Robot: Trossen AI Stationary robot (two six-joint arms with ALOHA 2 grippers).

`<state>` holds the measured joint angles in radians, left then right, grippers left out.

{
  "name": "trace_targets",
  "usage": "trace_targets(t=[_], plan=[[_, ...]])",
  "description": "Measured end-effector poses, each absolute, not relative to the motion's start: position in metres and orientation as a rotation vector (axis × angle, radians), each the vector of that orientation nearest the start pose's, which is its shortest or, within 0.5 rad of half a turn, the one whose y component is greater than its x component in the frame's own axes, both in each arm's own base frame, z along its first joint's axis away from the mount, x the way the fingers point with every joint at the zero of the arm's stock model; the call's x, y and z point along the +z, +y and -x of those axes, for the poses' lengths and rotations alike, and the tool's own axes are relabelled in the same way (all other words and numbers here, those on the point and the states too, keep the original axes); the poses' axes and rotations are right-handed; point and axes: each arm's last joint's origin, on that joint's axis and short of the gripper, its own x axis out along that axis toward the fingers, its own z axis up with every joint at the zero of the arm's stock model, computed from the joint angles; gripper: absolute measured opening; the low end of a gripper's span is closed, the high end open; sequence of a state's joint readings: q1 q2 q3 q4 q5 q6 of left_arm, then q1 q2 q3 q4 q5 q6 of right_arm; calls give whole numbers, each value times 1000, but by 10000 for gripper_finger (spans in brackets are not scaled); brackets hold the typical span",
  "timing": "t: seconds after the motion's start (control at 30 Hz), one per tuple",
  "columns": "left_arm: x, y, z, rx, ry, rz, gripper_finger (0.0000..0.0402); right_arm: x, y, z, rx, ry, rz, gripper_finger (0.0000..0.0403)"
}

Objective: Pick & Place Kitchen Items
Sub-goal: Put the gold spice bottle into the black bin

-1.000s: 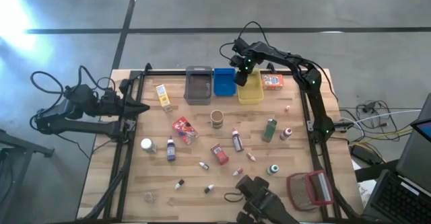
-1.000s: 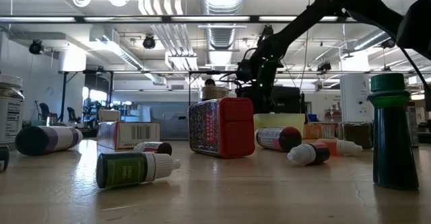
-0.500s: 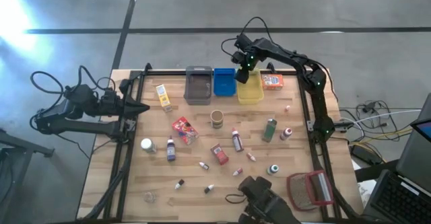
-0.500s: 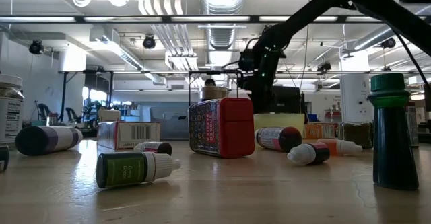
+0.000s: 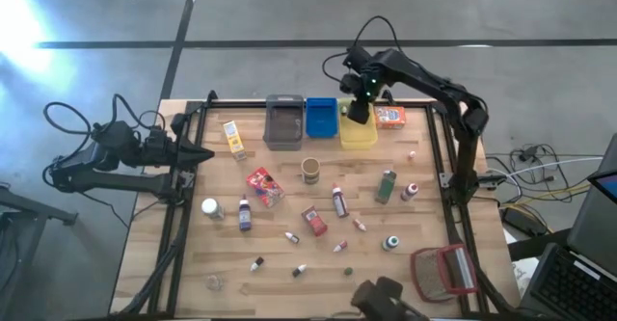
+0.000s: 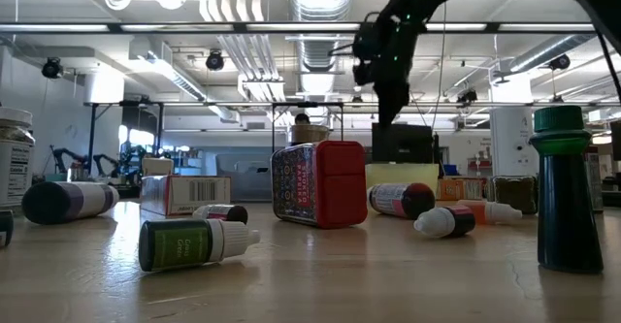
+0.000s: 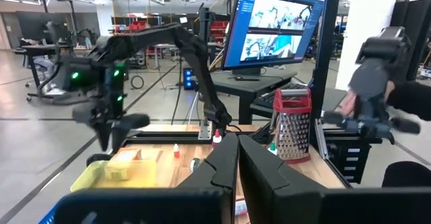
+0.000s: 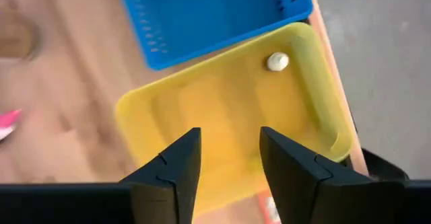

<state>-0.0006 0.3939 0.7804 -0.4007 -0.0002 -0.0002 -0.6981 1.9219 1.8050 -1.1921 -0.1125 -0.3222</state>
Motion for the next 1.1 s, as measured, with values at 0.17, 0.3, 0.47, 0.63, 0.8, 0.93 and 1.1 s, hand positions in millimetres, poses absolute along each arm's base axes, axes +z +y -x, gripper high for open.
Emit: trace_targets(t=[0.17, 0.3, 0.47, 0.63, 0.8, 0.93, 1.1], plan=[[351, 0, -77, 0, 14, 1, 19, 317, -214, -284, -269, 1236, -206, 119], [351, 0, -77, 0, 14, 1, 19, 335, -190, -265, -266, 1200, -182, 103], [351, 0, -77, 0, 14, 1, 19, 348, -166, -238, -307, 1149, -215, 86], [351, 0, -77, 0, 15, 1, 19, 347, -146, -213, -328, 1132, -244, 70], [351, 0, -77, 0, 15, 0, 19, 340, -131, -194, -330, 1132, -254, 59], [351, 0, -77, 0, 15, 0, 19, 332, -123, -183, -347, 1118, -270, 54], [351, 0, -77, 0, 15, 0, 19, 323, -116, -178, -352, 1087, -270, 52]])
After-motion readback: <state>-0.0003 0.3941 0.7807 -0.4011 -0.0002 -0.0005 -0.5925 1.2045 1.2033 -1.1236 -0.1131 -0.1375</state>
